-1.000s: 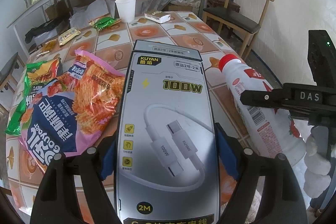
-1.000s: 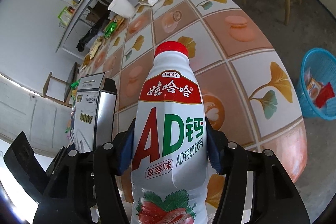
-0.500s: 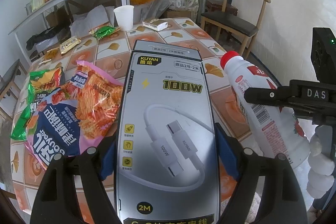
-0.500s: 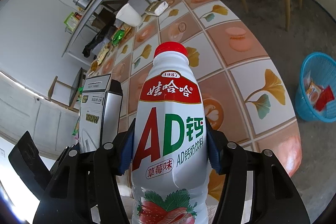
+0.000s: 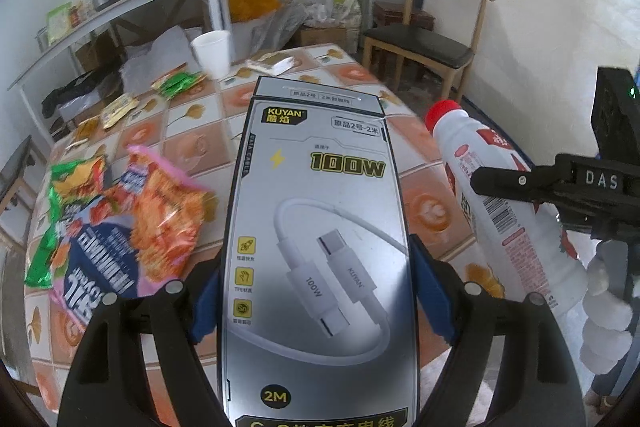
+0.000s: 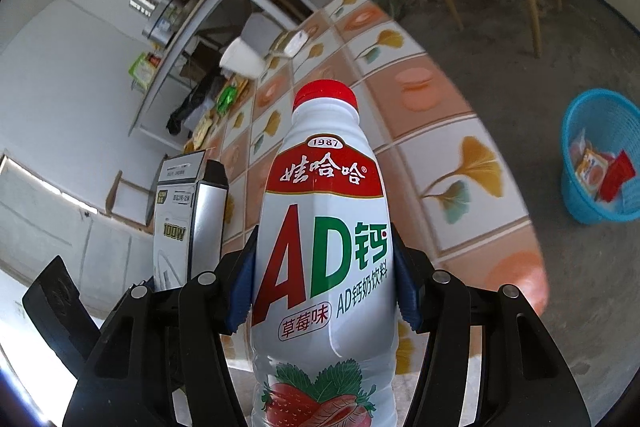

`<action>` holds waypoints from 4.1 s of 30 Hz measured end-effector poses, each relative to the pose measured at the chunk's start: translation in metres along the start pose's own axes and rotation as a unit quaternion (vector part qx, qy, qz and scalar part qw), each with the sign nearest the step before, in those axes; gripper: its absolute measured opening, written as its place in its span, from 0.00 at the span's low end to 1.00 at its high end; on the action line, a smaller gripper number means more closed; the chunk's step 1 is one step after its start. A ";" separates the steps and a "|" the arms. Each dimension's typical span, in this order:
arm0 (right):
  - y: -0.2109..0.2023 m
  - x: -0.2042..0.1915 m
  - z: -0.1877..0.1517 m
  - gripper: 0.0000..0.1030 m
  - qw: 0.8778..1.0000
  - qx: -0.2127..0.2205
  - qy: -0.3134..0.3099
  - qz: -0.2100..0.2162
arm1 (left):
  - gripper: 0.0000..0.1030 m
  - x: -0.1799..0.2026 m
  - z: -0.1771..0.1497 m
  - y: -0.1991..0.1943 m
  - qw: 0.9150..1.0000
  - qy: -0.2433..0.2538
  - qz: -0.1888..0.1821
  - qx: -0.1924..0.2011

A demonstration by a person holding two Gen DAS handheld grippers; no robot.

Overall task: Collect trash
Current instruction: 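Carry box and bottle to the blue wastebasket and open both grippers, then return both grippers to the table above the snack bags, then grasp the green chip bag with the left gripper while the right gripper grasps the pink snack bag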

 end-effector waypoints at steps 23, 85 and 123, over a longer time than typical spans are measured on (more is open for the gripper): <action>-0.116 0.264 -0.043 0.53 0.947 0.115 0.293 -0.068 | 0.77 0.244 0.080 0.134 0.967 0.117 -0.179 -0.140; 0.050 0.001 -0.005 0.74 0.987 -0.071 0.040 0.135 | 0.82 -0.157 -0.024 -0.055 0.977 -0.179 0.053 0.103; 0.188 -0.088 -0.001 0.09 0.985 -0.142 -0.015 0.093 | 0.38 -0.349 -0.079 0.022 0.945 -0.288 0.150 -0.044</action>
Point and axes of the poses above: each gripper's, at about its wrist camera, not at the fingertips, and y roughly the way its jaws point, x to its right, z to its top, the point moved 4 cm from there along y, roughly the way its jaws point, and after that the axes turned 2 degrees about z, right-handed, at the moved point
